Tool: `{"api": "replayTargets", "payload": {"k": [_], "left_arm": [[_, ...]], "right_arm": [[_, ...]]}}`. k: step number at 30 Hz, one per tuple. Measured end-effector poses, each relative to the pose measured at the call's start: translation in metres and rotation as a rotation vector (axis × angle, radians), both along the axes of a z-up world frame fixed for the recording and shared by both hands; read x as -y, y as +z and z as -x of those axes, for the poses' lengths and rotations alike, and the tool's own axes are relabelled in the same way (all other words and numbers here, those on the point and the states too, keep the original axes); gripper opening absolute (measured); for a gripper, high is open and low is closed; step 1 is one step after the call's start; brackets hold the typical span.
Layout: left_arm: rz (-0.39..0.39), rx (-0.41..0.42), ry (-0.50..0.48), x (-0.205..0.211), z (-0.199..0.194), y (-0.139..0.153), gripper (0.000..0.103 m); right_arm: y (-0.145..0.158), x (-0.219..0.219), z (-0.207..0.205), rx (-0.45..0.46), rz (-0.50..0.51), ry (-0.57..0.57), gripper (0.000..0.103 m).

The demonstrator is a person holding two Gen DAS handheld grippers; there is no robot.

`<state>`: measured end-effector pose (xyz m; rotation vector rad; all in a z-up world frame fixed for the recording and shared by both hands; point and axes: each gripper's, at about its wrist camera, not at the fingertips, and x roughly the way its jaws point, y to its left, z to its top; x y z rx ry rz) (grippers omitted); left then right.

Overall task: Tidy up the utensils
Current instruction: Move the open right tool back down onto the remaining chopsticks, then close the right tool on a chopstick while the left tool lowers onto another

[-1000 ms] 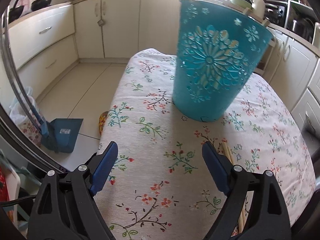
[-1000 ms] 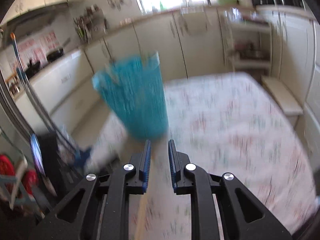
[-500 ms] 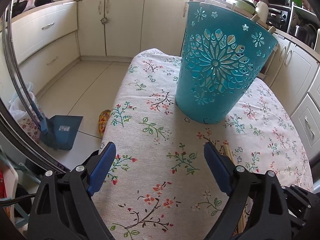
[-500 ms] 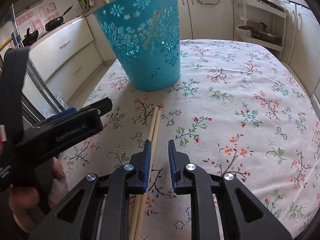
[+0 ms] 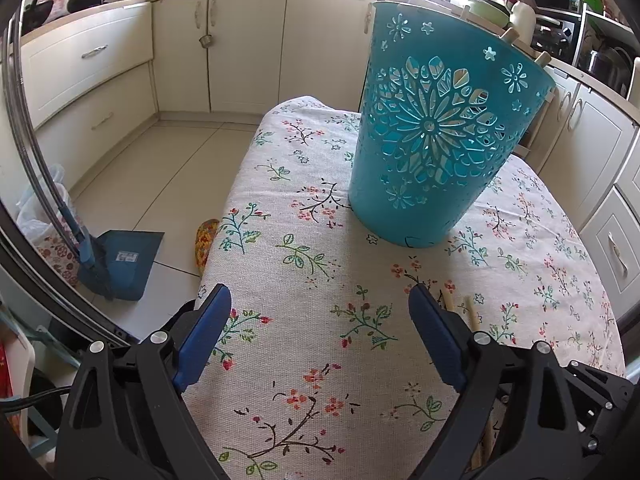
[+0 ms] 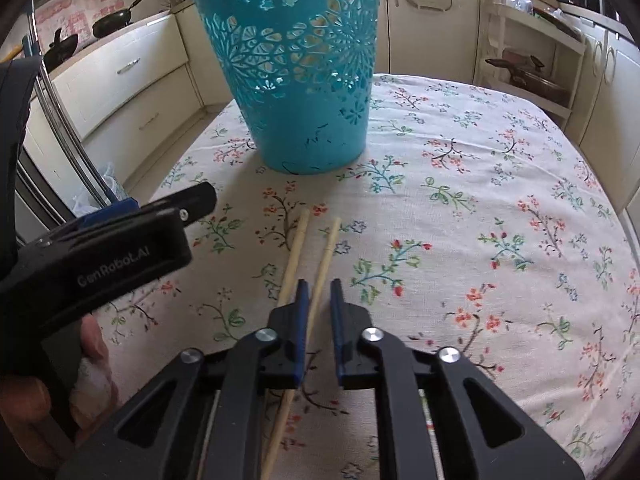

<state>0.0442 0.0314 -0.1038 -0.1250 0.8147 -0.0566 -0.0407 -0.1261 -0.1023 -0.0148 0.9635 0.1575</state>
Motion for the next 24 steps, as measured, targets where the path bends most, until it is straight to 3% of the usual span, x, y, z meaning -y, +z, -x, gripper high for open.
{"api": "replayTargets", "payload": {"k": [5, 10, 14, 24], "left_arm": [[-0.007, -0.011, -0.022, 0.003, -0.001, -0.002, 0.087], [-0.096, -0.029, -0.129, 0.029, -0.002, -0.004, 0.087], [-0.113, -0.035, -0.182, 0.044, 0.002, -0.003, 0.087], [-0.165, -0.073, -0.205, 0.074, 0.004, -0.008, 0.087]], "right_arm": [[0.004, 0.033, 0.009, -0.005, 0.029, -0.059, 0.008], [0.005, 0.066, 0.018, 0.003, -0.027, -0.148, 0.008], [0.006, 0.068, 0.02, 0.008, -0.047, -0.151, 0.008], [0.006, 0.079, 0.022, 0.006, -0.11, -0.148, 0.009]]}}
